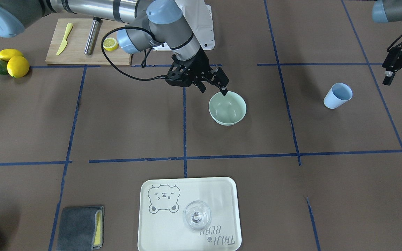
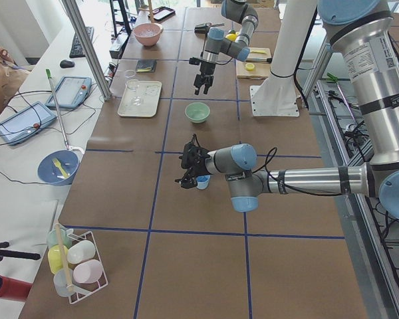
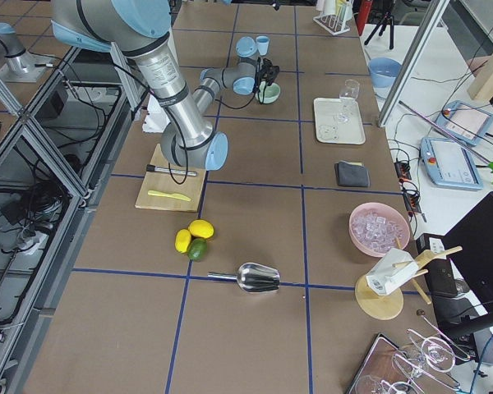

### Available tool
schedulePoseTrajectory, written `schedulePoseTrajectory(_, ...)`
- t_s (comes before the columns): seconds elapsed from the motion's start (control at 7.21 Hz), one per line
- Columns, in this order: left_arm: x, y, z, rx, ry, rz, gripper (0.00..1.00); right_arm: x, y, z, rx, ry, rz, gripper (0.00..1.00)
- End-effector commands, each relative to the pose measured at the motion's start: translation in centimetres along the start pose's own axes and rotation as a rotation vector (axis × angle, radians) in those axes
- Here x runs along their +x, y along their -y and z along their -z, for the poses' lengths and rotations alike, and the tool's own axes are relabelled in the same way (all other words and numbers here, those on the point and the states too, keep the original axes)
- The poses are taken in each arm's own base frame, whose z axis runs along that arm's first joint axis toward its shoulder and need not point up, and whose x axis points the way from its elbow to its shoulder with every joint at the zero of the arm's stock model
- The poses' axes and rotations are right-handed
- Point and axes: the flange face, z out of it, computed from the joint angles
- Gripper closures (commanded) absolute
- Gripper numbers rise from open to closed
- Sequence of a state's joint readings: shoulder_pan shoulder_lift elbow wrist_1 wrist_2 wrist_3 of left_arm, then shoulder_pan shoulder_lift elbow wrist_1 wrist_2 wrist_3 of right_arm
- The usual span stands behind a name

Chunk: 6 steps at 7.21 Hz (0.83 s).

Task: Pour ice into bowl

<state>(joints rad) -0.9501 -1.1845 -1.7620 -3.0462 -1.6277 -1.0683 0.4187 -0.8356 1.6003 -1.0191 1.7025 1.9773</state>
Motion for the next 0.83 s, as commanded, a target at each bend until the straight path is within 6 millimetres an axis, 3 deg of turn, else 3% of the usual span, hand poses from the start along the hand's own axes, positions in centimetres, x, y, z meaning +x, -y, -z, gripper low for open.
schedulePoseTrajectory(0.0,3.1,-6.7,-2.0,0.073,0.050,-0.058,0.01,1.0,4.1,3.5,0.043,0.032,-0.005,0.00)
schedulePoseTrajectory(0.28,4.9,-12.4,-1.9,0.167,0.098,-0.134,0.01,0.7,5.8,3.8,0.068,0.033,-0.013,0.00)
schedulePoseTrajectory(0.42,3.6,-13.2,-0.9,0.194,0.132,-0.178,0.01,0.7,6.0,3.8,0.069,0.031,-0.014,0.00)
schedulePoseTrajectory(0.56,4.0,-14.4,-0.5,0.195,0.122,-0.200,0.01,1.0,6.0,3.3,0.070,0.021,-0.014,0.00)
schedulePoseTrajectory(0.69,5.6,-17.0,-0.2,0.199,0.089,-0.225,0.01,1.1,6.2,3.3,0.073,0.019,-0.015,0.00)
